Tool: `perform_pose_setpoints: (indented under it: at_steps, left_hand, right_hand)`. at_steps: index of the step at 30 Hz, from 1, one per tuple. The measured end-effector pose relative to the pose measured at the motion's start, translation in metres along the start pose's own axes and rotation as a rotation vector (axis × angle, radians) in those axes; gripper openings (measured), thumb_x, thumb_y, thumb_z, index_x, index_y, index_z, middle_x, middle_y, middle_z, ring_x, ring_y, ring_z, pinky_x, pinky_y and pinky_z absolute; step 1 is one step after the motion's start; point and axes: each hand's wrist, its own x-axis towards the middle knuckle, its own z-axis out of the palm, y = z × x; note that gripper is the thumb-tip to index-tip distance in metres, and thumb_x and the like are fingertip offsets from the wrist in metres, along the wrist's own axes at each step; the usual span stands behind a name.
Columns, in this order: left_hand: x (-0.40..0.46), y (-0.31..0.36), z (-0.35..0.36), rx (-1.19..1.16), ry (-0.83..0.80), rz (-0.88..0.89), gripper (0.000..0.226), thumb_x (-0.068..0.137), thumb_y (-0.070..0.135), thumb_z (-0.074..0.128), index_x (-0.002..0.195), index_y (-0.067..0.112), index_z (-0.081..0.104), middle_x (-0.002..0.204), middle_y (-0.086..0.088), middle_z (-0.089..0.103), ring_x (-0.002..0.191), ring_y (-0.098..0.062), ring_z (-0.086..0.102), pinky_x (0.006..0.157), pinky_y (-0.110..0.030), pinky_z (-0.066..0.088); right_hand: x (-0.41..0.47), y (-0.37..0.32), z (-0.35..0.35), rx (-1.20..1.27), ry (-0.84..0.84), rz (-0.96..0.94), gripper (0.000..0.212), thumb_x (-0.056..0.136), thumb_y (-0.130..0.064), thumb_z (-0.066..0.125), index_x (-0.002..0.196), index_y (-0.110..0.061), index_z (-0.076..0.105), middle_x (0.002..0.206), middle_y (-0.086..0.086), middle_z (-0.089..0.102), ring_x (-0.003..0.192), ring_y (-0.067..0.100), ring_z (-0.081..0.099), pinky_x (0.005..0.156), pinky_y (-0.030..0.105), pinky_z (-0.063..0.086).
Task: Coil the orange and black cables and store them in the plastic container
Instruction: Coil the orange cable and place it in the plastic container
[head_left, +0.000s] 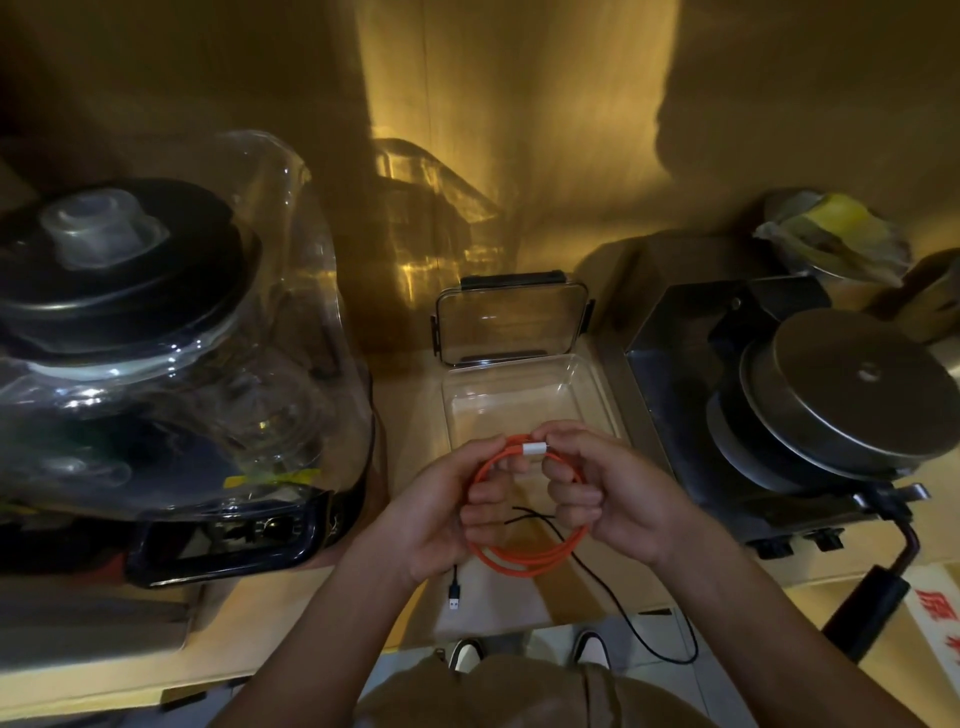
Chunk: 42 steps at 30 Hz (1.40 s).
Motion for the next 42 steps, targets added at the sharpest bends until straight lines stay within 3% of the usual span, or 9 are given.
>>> perform_pose_setpoints:
  at_steps: [6, 12, 17, 25, 30, 33, 36, 39, 42]
  left_hand:
    - [-0.002, -0.002, -0.007, 0.099, 0.143, 0.061, 0.025, 0.087, 0.032, 0.059, 0.088, 0.008, 0.066, 0.058, 0.004, 0.030, 0.043, -0.004, 0.027, 0.035, -0.015, 0.024]
    - [-0.004, -0.012, -0.028, 0.113, 0.167, 0.131, 0.041, 0.094, 0.031, 0.054, 0.116, -0.002, 0.062, 0.061, 0.004, 0.034, 0.051, -0.006, 0.028, 0.041, -0.017, 0.028]
    - [-0.007, -0.017, -0.039, 0.046, 0.155, 0.164, 0.044, 0.099, 0.030, 0.047, 0.123, -0.005, 0.058, 0.064, 0.002, 0.034, 0.054, -0.009, 0.032, 0.048, -0.020, 0.037]
    - [-0.008, -0.024, -0.045, 0.087, 0.187, 0.228, 0.034, 0.101, 0.028, 0.041, 0.108, 0.002, 0.062, 0.067, 0.000, 0.040, 0.058, -0.013, 0.041, 0.057, -0.026, 0.045]
    - [0.000, -0.023, -0.035, 0.054, 0.243, 0.310, 0.030, 0.104, 0.029, 0.036, 0.094, 0.007, 0.053, 0.064, 0.000, 0.033, 0.054, -0.010, 0.035, 0.051, -0.023, 0.043]
    - [0.009, -0.021, -0.035, -0.009, 0.281, 0.363, 0.031, 0.105, 0.027, 0.032, 0.090, 0.009, 0.052, 0.065, 0.000, 0.029, 0.054, -0.010, 0.030, 0.049, -0.021, 0.039]
    - [0.017, -0.020, -0.035, -0.013, 0.341, 0.385, 0.030, 0.105, 0.028, 0.034, 0.089, 0.010, 0.052, 0.063, 0.000, 0.028, 0.052, -0.010, 0.029, 0.048, -0.022, 0.039]
    - [0.025, -0.018, -0.033, -0.047, 0.403, 0.372, 0.031, 0.104, 0.029, 0.036, 0.088, 0.010, 0.054, 0.062, 0.000, 0.029, 0.052, -0.011, 0.030, 0.049, -0.024, 0.041]
    - [0.036, -0.016, -0.031, -0.029, 0.482, 0.373, 0.031, 0.103, 0.030, 0.039, 0.086, 0.009, 0.055, 0.061, -0.001, 0.033, 0.053, -0.012, 0.037, 0.053, -0.026, 0.044]
  right_hand:
    - [0.005, 0.001, 0.002, -0.086, 0.023, 0.002, 0.011, 0.083, -0.019, 0.066, 0.094, -0.016, 0.067, 0.059, 0.001, 0.041, 0.037, 0.005, 0.029, 0.034, 0.017, 0.023]
    - [0.015, 0.015, 0.009, -0.115, 0.083, 0.000, 0.029, 0.083, -0.022, 0.065, 0.110, -0.012, 0.061, 0.059, 0.000, 0.042, 0.039, 0.004, 0.028, 0.036, 0.016, 0.022]
    - [0.018, 0.013, 0.008, -0.104, 0.123, 0.014, 0.018, 0.088, -0.011, 0.061, 0.106, -0.007, 0.062, 0.066, 0.005, 0.048, 0.045, 0.008, 0.035, 0.041, 0.019, 0.029]
    - [0.016, 0.009, 0.011, -0.100, 0.100, -0.019, 0.032, 0.087, 0.007, 0.056, 0.117, -0.003, 0.058, 0.075, 0.011, 0.064, 0.055, 0.013, 0.043, 0.048, 0.023, 0.039]
    - [0.016, 0.010, 0.006, -0.125, 0.041, -0.058, 0.041, 0.086, 0.000, 0.059, 0.127, -0.003, 0.055, 0.088, 0.012, 0.068, 0.059, 0.017, 0.055, 0.055, 0.027, 0.051]
    - [0.017, 0.013, -0.003, -0.130, 0.020, -0.046, 0.045, 0.086, -0.007, 0.060, 0.130, 0.000, 0.054, 0.093, 0.014, 0.068, 0.070, 0.022, 0.062, 0.066, 0.032, 0.056]
    - [0.018, 0.016, -0.012, -0.204, 0.019, -0.009, 0.043, 0.089, -0.015, 0.059, 0.126, 0.009, 0.055, 0.093, 0.015, 0.069, 0.083, 0.025, 0.068, 0.079, 0.037, 0.059]
    - [0.022, 0.017, -0.021, -0.264, 0.055, 0.035, 0.035, 0.091, -0.019, 0.058, 0.117, 0.005, 0.060, 0.094, 0.017, 0.071, 0.092, 0.030, 0.071, 0.090, 0.045, 0.057]
    - [0.030, 0.013, -0.029, -0.261, 0.069, 0.047, 0.033, 0.091, -0.020, 0.058, 0.114, 0.003, 0.062, 0.093, 0.017, 0.071, 0.094, 0.032, 0.071, 0.086, 0.044, 0.057]
